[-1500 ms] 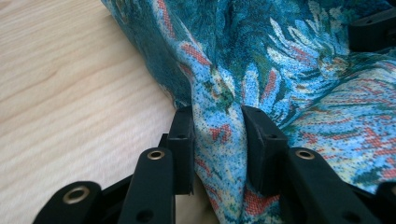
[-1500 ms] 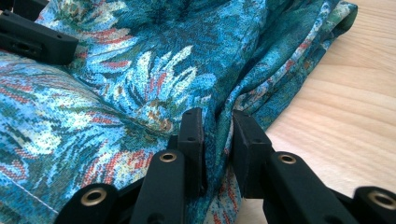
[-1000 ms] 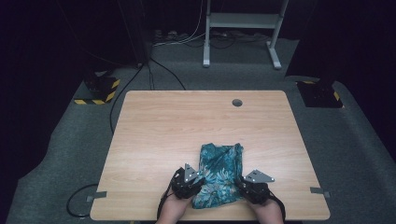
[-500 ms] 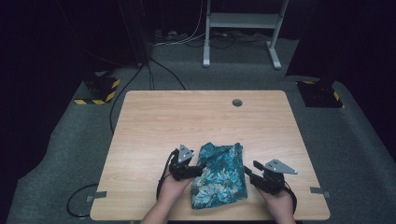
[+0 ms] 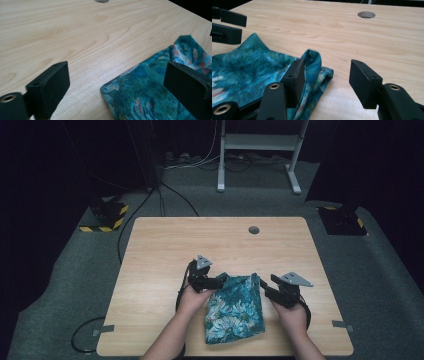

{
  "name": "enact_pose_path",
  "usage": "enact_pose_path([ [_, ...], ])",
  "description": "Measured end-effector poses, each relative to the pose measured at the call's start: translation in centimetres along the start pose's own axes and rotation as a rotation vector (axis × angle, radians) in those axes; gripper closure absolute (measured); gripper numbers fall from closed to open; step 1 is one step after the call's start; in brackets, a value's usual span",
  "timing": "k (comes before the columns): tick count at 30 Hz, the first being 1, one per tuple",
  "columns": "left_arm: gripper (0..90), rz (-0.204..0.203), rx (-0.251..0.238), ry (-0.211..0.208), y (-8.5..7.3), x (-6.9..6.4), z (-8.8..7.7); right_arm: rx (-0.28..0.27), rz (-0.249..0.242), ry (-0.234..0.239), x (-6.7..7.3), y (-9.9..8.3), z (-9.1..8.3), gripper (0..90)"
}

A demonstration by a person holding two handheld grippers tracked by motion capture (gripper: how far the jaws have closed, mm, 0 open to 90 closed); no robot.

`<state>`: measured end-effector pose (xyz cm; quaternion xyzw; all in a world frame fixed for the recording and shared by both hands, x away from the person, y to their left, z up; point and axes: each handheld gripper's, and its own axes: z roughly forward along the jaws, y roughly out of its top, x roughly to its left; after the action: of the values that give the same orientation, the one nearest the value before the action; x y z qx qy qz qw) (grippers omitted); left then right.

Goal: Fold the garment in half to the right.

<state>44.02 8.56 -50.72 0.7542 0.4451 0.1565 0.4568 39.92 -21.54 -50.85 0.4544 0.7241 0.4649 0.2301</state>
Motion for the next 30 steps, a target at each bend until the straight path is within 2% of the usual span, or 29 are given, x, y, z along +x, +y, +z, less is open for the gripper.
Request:
enact_pose_path([
  [2, 5.8, -0.002, 0.002, -0.002, 0.0, -0.1, 0.2, -0.005, -0.004, 0.001, 0.0, 0.2, 0.5, 45.9],
  [5, 5.0, 0.018, 0.010, 0.007, 0.2, -0.3, 0.6, -0.009, -0.017, -0.003, 0.1, 0.4, 1.0, 45.9],
  [7, 5.4, -0.007, 0.007, -0.004, 0.3, 0.0, 0.7, -0.009, -0.044, -0.011, 0.3, 0.7, 1.5, 47.2],
  [9, 9.7, -0.006, -0.002, -0.007, 0.3, 0.1, 0.7, -0.003, -0.060, -0.008, 0.3, 0.8, 2.0, 50.6],
  [10, 12.3, -0.004, -0.006, -0.026, 0.3, 0.1, 0.6, -0.003, -0.067, -0.007, 0.4, 0.8, 2.1, 51.3],
  [11, 19.8, 0.012, -0.006, -0.047, 0.3, 0.1, 0.6, -0.005, -0.067, 0.004, 0.4, 0.9, 2.4, 53.6],
  [14, 30.6, 0.065, 0.025, -0.067, 0.1, -0.3, 1.0, 0.008, -0.080, 0.025, 0.7, 1.1, 3.0, 59.1],
  [17, 45.3, 0.075, 0.052, -0.071, 0.1, -0.4, 1.3, 0.018, -0.096, 0.032, 0.9, 1.1, 3.4, 63.5],
  [18, 45.3, 0.067, 0.067, -0.076, 0.1, -0.3, 1.5, 0.033, -0.094, 0.035, 1.0, 1.1, 3.7, 66.3],
  [19, 54.2, 0.046, 0.080, -0.086, 0.0, -0.2, 1.6, 0.046, -0.087, 0.036, 1.1, 1.0, 4.0, 70.8],
  [24, 77.1, 0.015, 0.091, -0.097, -0.5, 0.4, 1.5, 0.067, -0.077, 0.038, 1.1, 0.7, 4.5, 88.6],
  [27, 87.0, 0.002, 0.079, -0.101, -0.7, 0.7, 1.4, 0.058, -0.076, 0.049, 1.2, 0.7, 4.4, 89.4],
  [30, 88.0, -0.017, 0.043, -0.091, -0.9, 1.0, 1.0, 0.049, -0.083, 0.065, 1.4, 0.9, 4.2, 89.8],
])
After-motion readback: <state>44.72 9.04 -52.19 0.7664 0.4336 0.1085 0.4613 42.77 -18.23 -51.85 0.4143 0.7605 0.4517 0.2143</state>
